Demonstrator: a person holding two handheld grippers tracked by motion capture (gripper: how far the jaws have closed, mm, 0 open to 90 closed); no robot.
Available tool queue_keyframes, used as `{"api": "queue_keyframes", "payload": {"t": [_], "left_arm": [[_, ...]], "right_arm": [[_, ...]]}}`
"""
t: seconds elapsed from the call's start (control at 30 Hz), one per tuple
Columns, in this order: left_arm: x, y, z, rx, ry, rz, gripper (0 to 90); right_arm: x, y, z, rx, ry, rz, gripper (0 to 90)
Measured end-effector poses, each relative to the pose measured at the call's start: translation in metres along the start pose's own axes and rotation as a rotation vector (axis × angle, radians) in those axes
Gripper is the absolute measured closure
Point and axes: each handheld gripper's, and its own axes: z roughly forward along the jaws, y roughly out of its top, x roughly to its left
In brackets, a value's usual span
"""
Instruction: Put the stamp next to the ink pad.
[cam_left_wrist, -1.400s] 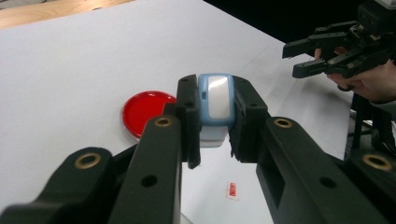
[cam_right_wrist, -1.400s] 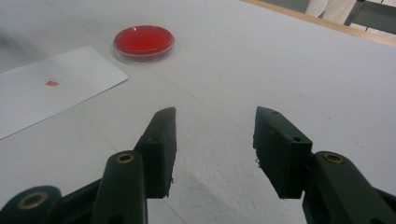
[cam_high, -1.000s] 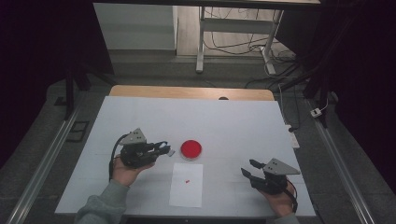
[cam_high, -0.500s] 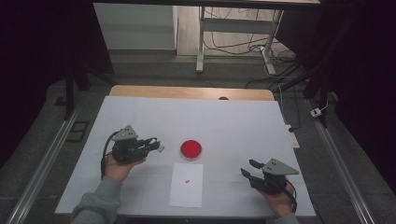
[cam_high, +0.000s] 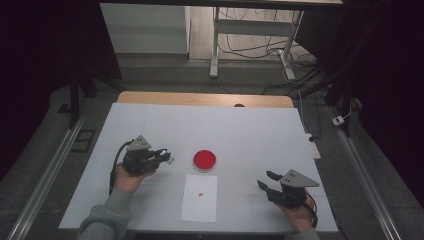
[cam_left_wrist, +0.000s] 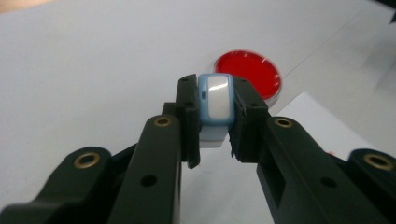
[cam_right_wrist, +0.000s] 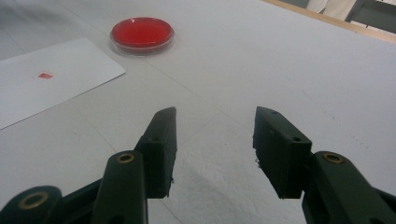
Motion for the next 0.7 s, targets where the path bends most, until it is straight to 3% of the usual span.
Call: {"api": "queue_keyframes", "payload": {"t": [0.27,0.7], "left_arm": [[0.002,-0.008,0.022,0.057,0.015,-0.003,74.8],[-0.010,-0.007,0.046,0.130,0.022,0.057,74.6]], "right_arm": [[0.000,-0.001,0.001,0.006,0.001,-0.001,49.5],[0.001,-0.001,0.003,0.005,0.004,-0.005,49.5]]}}
